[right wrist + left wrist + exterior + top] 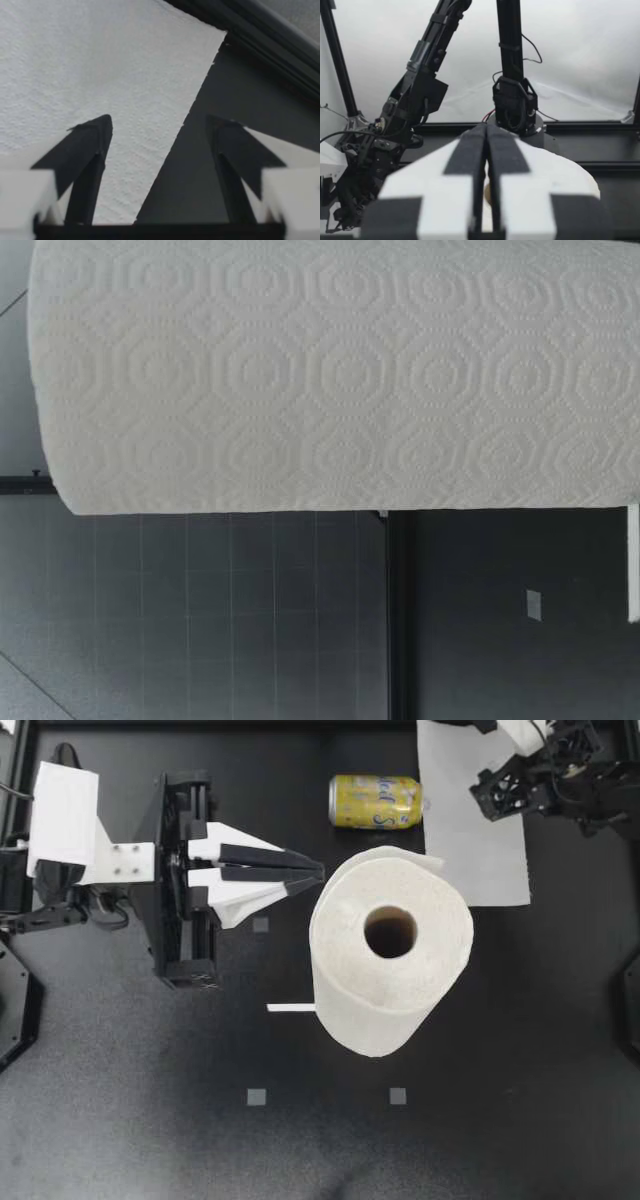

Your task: Pick up a piece of paper towel and place it on the spilled liquid.

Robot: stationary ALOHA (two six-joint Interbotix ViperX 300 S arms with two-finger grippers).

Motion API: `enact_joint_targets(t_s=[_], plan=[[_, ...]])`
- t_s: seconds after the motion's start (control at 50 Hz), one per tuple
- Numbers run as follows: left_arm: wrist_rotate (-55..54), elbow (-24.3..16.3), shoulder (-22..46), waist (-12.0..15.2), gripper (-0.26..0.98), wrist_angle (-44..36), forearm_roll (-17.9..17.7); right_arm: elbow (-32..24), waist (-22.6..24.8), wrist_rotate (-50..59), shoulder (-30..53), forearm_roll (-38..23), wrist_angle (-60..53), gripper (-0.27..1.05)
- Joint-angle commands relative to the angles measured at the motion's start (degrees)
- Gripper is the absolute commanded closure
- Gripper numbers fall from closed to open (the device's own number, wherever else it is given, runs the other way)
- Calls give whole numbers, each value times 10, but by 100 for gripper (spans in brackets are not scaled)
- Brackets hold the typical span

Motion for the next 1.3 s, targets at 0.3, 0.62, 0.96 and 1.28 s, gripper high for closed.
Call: enact_joint_targets(t_s=[0.3,0.62,0.96,1.28], plan=[[0,-4,-15,-5,63,-3,1,51,178,-40,-200,113,102,7],[-4,7,-35,-10,63,31,1,42,364,-87,-333,206,105,11],[-4,14,-68,-10,63,72,1,72,433,-88,-481,249,109,26],[-4,16,-68,-10,63,74,1,79,507,-91,-539,273,89,28]])
